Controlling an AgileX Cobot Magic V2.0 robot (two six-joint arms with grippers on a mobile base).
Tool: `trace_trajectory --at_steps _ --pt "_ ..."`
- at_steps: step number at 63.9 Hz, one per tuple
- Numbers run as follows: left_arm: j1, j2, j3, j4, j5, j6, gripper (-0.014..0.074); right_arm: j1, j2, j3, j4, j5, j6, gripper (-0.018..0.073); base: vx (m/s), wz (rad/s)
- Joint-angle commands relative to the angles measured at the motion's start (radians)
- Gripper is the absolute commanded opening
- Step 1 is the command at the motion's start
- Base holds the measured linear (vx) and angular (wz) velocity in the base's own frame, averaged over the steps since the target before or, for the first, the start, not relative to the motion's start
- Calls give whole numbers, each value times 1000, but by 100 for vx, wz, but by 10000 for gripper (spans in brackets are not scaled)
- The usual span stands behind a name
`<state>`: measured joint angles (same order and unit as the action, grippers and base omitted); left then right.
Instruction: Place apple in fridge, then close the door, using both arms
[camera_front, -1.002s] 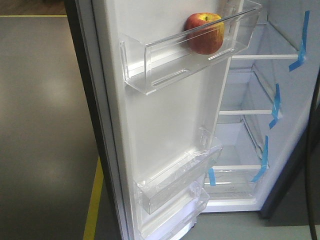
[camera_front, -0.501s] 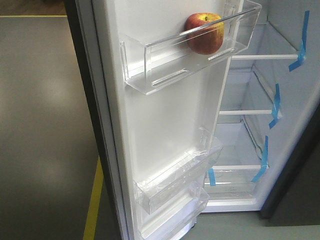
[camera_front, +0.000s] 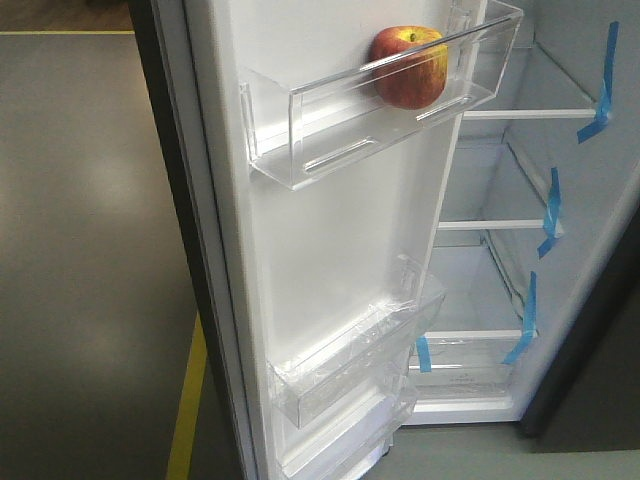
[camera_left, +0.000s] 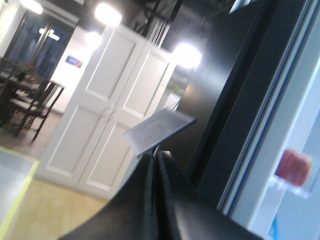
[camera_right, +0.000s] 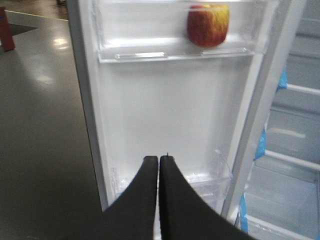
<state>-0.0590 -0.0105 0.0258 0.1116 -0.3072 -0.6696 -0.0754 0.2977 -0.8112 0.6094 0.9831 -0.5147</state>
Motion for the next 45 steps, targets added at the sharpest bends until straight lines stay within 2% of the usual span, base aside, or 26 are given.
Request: trace_trajectory --at_steps 1,7,11,15,22,29,37,42,45 --pt "1 -6 21 -19 -142 -18 -6 -3 -35 15 -56 -81 101 -5 0 0" --pt "1 -6 21 -37 -230 -47 -6 -3 -89 38 -107 -90 156 -5 0 0" --pt "1 -6 21 -61 -303 -153 -6 -3 -121 48 -153 -97 197 -5 0 0" --pt "1 -6 21 -98 -364 -313 -6 -3 -152 61 -201 -109 239 -5 0 0" --pt "1 -6 21 -144 -405 -665 -6 -3 -202 93 -254 -133 290 -5 0 0" --pt "1 -6 18 -141 -405 -904 -6 -3 -205 120 -245 -133 292 -3 0 0" --pt "1 -6 -27 -141 -399 -995 -6 -3 -205 123 -243 -172 292 -3 0 0" --pt "1 8 -110 -141 -367 -980 -6 -3 -205 123 -231 -219 293 -3 0 0" --pt "1 34 -182 -139 -331 -941 -6 -3 -205 123 -226 -244 293 -3 0 0"
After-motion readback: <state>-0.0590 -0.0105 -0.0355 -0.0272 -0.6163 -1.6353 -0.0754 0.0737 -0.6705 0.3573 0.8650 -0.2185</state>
